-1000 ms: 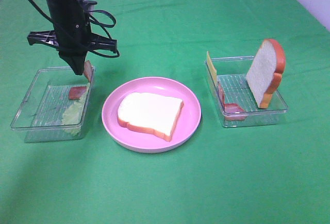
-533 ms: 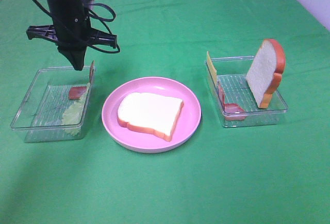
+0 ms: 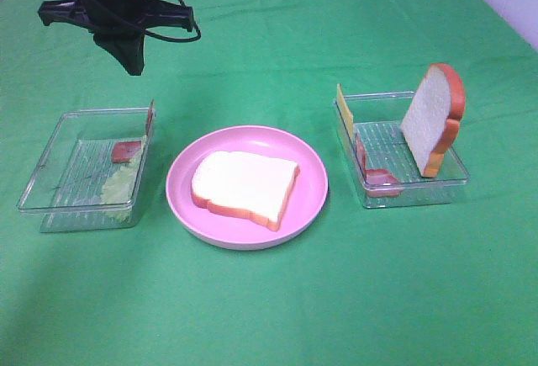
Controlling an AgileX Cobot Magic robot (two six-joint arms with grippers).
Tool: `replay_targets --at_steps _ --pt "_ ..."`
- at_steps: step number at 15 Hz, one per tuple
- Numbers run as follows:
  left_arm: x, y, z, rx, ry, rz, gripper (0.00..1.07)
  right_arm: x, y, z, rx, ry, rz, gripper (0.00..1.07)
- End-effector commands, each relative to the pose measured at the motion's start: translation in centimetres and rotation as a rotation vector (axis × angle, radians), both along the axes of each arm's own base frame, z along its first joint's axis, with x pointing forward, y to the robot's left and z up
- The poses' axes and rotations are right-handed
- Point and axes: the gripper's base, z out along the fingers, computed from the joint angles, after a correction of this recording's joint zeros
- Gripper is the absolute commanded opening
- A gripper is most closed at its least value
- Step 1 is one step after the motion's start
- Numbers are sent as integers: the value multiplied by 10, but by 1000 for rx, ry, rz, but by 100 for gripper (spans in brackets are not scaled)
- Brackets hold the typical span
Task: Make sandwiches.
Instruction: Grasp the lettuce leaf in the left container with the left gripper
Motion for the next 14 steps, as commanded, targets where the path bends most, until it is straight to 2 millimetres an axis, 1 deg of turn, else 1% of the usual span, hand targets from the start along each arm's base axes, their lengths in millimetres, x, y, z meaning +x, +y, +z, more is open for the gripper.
replay_targets --at_steps 1,2,3,4,5,6,7,10,11,13,14 --pt "-7 2 3 18 58 9 0 -1 0 0 -12 -10 0 78" --pt "-7 1 0 18 67 23 3 -1 0 0 -12 -10 0 78" --pt "-6 1 -5 21 76 25 13 -1 0 0 -12 -10 0 78" --pt "-4 0 -11 26 88 25 28 -1 0 0 -12 -10 0 78" --pt "-3 0 -16 30 98 25 47 -1 0 0 -12 -10 0 78" --pt "-2 -1 -22 34 109 25 63 -1 0 0 -12 -10 0 78" --pt "-1 -1 -24 35 115 25 69 -1 0 0 -12 -10 0 78" --pt "-1 -1 -25 32 117 25 70 -1 0 0 -12 -10 0 78" --pt "-4 -5 -23 -10 133 2 70 -1 0 0 -12 -10 0 78" --pt "-9 -10 -12 -75 136 -24 70 -1 0 0 -12 -10 0 78" --pt "-10 -9 -10 -74 132 -25 70 -1 0 0 -12 -10 0 78"
